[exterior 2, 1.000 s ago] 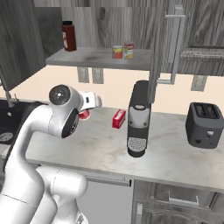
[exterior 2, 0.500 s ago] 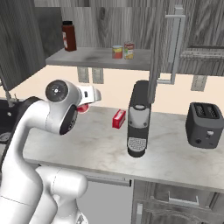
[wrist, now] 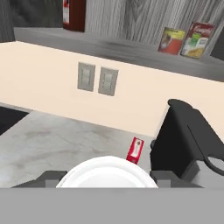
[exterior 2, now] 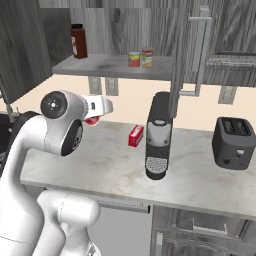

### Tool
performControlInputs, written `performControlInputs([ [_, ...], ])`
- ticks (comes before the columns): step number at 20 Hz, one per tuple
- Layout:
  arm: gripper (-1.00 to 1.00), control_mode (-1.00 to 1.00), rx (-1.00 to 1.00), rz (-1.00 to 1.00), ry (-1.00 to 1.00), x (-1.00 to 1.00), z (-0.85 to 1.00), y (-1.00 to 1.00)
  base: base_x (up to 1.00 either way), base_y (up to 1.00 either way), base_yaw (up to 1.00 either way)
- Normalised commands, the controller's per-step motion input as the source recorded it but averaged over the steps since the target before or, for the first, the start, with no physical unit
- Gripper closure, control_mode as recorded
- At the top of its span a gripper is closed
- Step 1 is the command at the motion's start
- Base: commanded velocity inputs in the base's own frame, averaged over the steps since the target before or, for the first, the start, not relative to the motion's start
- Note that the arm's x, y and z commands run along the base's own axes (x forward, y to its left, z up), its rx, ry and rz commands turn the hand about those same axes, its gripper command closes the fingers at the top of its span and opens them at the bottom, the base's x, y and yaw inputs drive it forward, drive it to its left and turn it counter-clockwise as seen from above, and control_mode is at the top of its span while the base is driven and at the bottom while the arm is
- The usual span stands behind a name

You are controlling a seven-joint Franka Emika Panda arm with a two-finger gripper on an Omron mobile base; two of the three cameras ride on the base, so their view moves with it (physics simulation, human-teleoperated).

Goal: Pick the cans from the counter and place them in their designated side in the cabinet.

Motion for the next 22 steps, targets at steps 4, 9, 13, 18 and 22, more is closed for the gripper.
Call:
performControlInputs([
  [4,1.0,-1.0,0.0,-0.05,-0.04,-0.07,0.17,0.0,0.0,0.0,0.0],
  [9,1.0,-1.0,0.04,-0.03,-0.03,0.0,0.21,0.0,0.0,0.0,0.0],
  [13,1.0,-1.0,0.07,-0.01,-0.02,-0.07,0.26,0.0,0.0,0.0,0.0],
  [18,1.0,-1.0,0.09,0.0,0.0,-0.14,0.29,0.0,0.0,0.0,0.0],
  [22,1.0,-1.0,0.04,0.0,-0.04,-0.12,0.26,0.0,0.0,0.0,0.0],
])
